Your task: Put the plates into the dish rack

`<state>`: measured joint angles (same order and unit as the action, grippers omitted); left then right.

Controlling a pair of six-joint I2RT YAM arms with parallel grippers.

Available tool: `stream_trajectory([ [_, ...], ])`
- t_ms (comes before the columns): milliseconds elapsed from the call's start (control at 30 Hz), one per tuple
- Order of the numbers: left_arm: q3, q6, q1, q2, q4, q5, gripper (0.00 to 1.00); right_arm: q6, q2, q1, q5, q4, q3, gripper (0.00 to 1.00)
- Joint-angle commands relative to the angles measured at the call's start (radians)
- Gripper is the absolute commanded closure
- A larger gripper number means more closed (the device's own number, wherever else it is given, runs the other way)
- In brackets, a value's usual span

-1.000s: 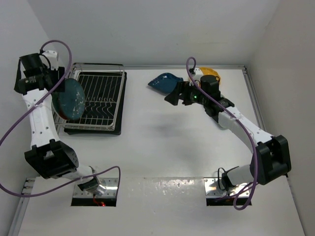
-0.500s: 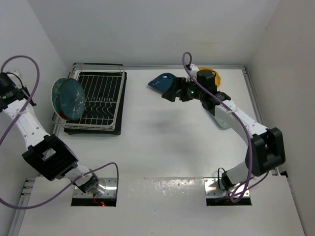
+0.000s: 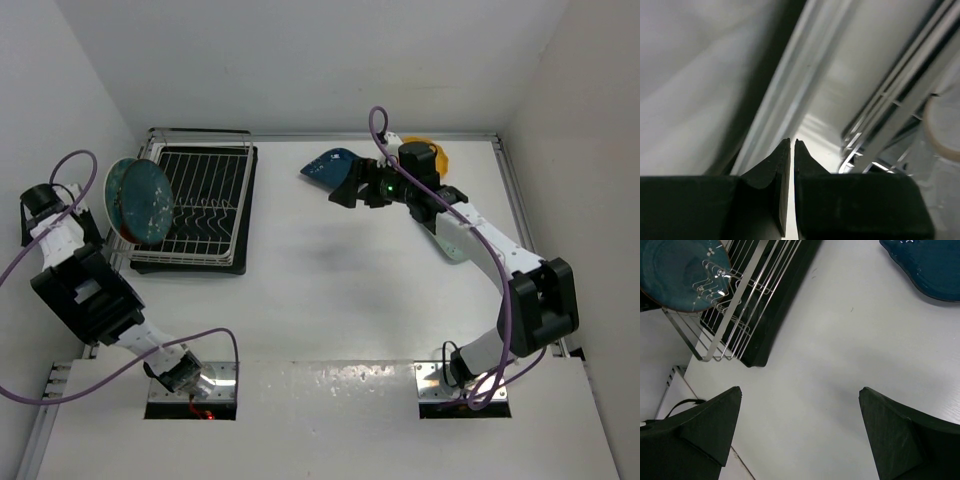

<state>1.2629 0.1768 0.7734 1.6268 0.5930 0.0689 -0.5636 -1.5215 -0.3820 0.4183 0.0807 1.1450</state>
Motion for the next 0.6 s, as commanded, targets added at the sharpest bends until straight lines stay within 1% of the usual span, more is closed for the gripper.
stream_trajectory([
  [0, -0.042, -0.017, 0.007, -0.039, -0.047, 0.138, 0.88, 0.024, 0.049, -0.004, -0.022, -0.016, -0.002, 0.0],
  [100, -0.071, -0.017, -0.002, -0.062, -0.056, 0.196, 0.88, 0.025, 0.053, -0.005, -0.026, -0.016, -0.017, 0.0],
  [300, -0.111, 0.003, -0.033, -0.087, -0.056, 0.244, 0.88, 0.034, 0.06, -0.003, -0.029, -0.021, -0.022, 0.0],
  [567, -0.111, 0.023, -0.033, -0.145, -0.022, 0.235, 0.88, 0.019, 0.081, 0.023, -0.03, -0.035, -0.056, 0.0],
])
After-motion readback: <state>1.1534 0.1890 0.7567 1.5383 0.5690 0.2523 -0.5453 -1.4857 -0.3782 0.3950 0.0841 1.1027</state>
